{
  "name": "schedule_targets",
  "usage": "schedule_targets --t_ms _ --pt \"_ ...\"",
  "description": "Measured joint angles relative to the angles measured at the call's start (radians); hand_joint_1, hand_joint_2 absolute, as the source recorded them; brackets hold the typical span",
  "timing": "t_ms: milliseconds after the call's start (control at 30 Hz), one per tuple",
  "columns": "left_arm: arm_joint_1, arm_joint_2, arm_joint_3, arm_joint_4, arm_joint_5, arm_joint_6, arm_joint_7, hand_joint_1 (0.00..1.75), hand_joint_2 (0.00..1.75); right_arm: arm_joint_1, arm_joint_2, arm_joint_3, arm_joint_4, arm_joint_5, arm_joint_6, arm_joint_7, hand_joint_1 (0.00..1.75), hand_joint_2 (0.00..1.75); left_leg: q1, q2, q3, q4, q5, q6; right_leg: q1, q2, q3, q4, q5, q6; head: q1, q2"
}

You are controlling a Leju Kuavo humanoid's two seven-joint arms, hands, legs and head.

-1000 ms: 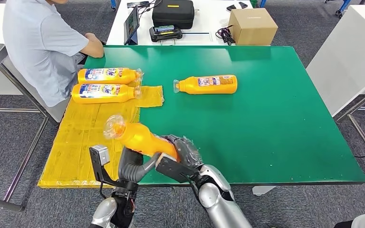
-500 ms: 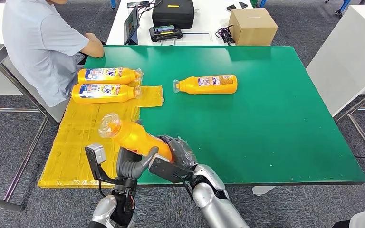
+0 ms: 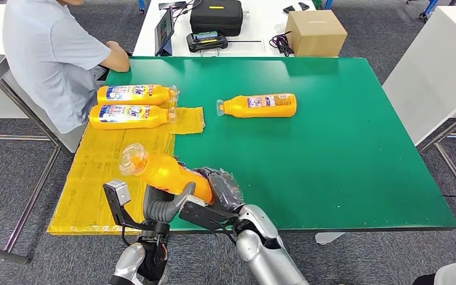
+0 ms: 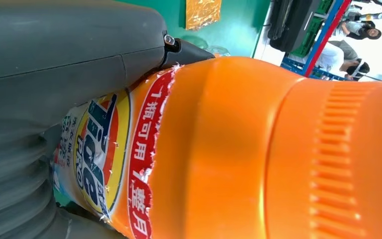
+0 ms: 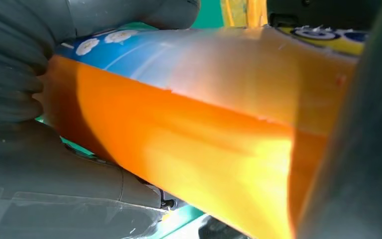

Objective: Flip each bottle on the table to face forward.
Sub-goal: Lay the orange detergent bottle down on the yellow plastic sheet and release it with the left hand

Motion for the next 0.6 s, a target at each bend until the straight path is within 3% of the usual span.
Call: schedule_targets --t_ms 200,233,333,367,500,600 --pt "0.001 0.000 0.000 -0.003 0.012 -0.011 0.003 1.75 1.75 0.000 0.006 0.000 0.003 0.040 -0.024 0.007 1.59 1.75 0.000 0.000 0.000 0.000 0.000 0.000 0.000 0.000 0.000 0.000 0.000 0.000 0.000 0.000" --pt "0.001 0.000 0.000 -0.003 0.013 -0.012 0.003 1.75 1.75 0.000 0.006 0.000 0.004 0.042 -0.026 0.007 1.29 1.75 0.000 0.000 0.000 0.000 0.000 0.000 0.000 0.000 0.000 0.000 0.000 0.000 0.000 0.000" --pt "0.001 0.000 0.000 -0.003 0.014 -0.012 0.004 1.75 1.75 0.000 0.007 0.000 0.006 0.044 -0.029 0.009 0.10 1.75 0.000 0.000 0.000 0.000 0.000 0.000 0.000 0.000 0.000 0.000 0.000 0.000 0.000 0.000" --pt "0.002 0.000 0.000 -0.003 0.013 -0.011 0.003 1.75 1.75 0.000 0.007 0.000 0.006 0.047 -0.029 0.009 0.00 1.75 0.000 0.000 0.000 0.000 0.000 0.000 0.000 0.000 0.000 0.000 0.000 0.000 0.000 0.000" --pt "0.002 0.000 0.001 -0.010 -0.019 0.015 -0.007 1.75 1.75 0.001 0.009 0.000 0.014 0.063 -0.039 0.012 0.00 1.75 0.000 0.000 0.000 0.000 0.000 0.000 0.000 0.000 0.000 0.000 0.000 0.000 0.000 0.000" --pt "0.002 0.000 0.003 -0.028 -0.195 0.086 -0.012 1.75 1.75 0.012 0.008 -0.007 0.020 0.076 -0.049 0.019 0.00 1.75 0.000 0.000 0.000 0.000 0.000 0.000 0.000 0.000 0.000 0.000 0.000 0.000 0.000 0.000"
